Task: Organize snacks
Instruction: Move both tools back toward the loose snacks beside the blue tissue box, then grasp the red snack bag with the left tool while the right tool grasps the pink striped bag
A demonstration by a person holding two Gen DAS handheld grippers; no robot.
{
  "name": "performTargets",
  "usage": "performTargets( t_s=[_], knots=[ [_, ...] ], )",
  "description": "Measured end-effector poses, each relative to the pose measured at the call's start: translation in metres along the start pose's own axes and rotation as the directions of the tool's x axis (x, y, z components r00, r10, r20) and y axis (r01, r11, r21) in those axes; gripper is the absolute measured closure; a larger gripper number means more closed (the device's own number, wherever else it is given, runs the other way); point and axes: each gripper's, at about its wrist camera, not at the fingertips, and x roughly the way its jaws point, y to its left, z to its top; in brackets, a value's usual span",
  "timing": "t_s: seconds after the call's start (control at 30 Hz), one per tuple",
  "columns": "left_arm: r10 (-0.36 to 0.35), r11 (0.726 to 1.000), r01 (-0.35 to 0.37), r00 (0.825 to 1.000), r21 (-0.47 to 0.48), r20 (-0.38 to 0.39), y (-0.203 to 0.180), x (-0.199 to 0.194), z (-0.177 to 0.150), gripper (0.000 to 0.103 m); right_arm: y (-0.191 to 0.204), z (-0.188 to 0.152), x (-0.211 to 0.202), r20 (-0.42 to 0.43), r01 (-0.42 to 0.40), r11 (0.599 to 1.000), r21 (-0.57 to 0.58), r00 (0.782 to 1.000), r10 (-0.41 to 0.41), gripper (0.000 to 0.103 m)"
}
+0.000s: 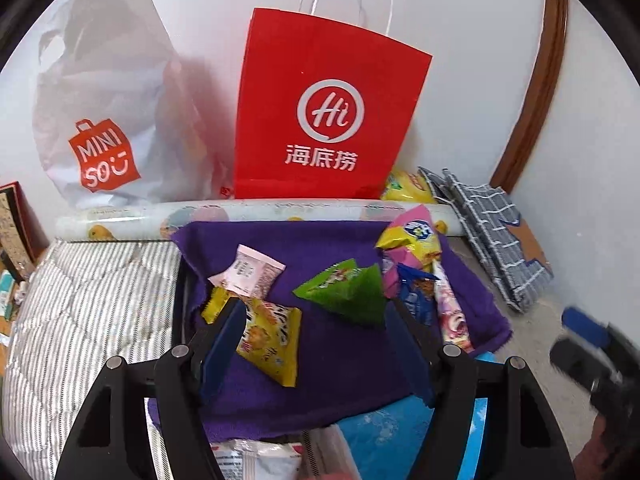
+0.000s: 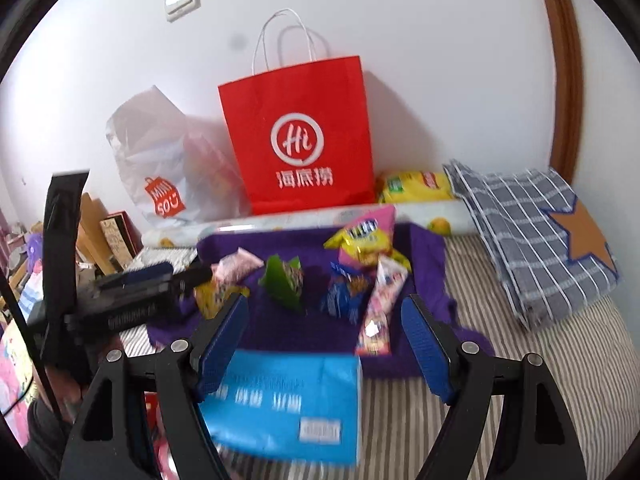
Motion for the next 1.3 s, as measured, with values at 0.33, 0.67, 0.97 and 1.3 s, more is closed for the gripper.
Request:
performTargets(
  t_s=[0.33, 0.67, 0.97, 1.3],
  knots=[
    [-0.042, 0.999, 0.043, 0.997, -0.015, 0.066, -0.007, -0.040, 0.004, 0.033, 0.015, -0.034, -0.059, 0.000, 0.049, 0.999, -0.020, 0.999, -0.049, 0.024],
    [0.018, 0.999, -0.018, 1.000, -0.035, 0.010, 0.023, -0.072, -0.025, 0.033, 0.052, -0.066, -0.078, -0.017, 0.003, 0.995, -0.095, 1.000, -0.005, 0.026],
    [0.159, 0.987, -0.159, 0.984, 0.004, -0.077, 0.074, -0.098, -0.054, 0.033, 0.100, -0.105, -0.042, -0.095, -0.055, 0.976, -0.209, 0.995, 0.035, 0.026],
    [0.074, 0.997, -0.072, 0.990, 0.024, -0.121, 0.070, -0.103, -0.086, 0.033, 0.104, -0.126, -0.001, -0.180, 0.003, 0.966, -0.260, 0.982, -0.052, 0.054]
  ],
)
